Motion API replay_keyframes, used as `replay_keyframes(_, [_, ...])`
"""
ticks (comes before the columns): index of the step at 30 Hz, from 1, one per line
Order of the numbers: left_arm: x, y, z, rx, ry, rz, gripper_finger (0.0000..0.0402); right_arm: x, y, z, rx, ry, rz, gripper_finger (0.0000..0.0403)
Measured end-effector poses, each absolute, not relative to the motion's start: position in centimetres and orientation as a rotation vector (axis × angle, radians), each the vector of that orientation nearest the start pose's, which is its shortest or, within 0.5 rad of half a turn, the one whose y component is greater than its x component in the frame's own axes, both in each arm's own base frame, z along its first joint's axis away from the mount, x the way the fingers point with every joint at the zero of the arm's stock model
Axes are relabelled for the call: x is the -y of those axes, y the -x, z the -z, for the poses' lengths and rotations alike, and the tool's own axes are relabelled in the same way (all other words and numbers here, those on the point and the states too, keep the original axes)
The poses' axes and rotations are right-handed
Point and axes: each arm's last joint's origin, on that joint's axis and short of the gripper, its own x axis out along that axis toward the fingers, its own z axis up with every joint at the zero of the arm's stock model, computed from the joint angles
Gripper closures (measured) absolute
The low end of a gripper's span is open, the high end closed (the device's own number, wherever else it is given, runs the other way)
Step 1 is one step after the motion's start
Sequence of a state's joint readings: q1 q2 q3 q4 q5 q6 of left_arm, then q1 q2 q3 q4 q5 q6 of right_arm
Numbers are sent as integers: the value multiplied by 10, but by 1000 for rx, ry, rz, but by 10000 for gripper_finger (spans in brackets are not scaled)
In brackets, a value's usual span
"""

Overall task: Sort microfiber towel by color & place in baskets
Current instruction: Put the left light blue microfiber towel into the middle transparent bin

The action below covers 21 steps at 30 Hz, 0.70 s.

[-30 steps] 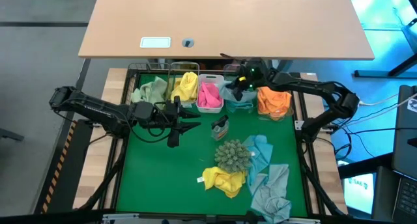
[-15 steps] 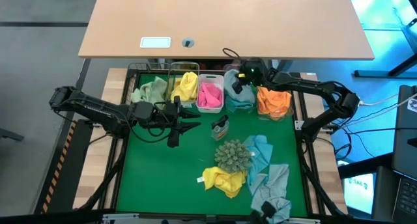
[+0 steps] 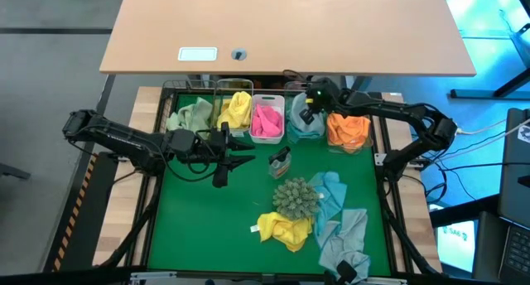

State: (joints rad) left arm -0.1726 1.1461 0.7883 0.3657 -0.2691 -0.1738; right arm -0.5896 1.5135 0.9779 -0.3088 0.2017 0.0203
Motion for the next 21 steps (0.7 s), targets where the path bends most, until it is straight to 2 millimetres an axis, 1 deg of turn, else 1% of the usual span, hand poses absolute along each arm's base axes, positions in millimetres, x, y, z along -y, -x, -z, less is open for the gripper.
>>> replay_keyframes(7, [37, -255, -315, 16, 175, -96, 264, 177, -255, -222, -841, -188, 739, 384])
replay_keyframes(12, [37, -255, -315, 16, 175, -96, 264, 175, -256, -222, -829, -221, 664, 384])
replay_keyframes(14, [37, -255, -315, 16, 175, -96, 264, 175, -257, -222, -824, -227, 643, 377])
replay_keyframes(17, [37, -255, -315, 16, 175, -96, 264, 174, -257, -222, -827, -217, 614, 347])
replay_keyframes(21, [37, -255, -315, 16, 175, -96, 264, 175, -257, -222, -830, -210, 622, 285])
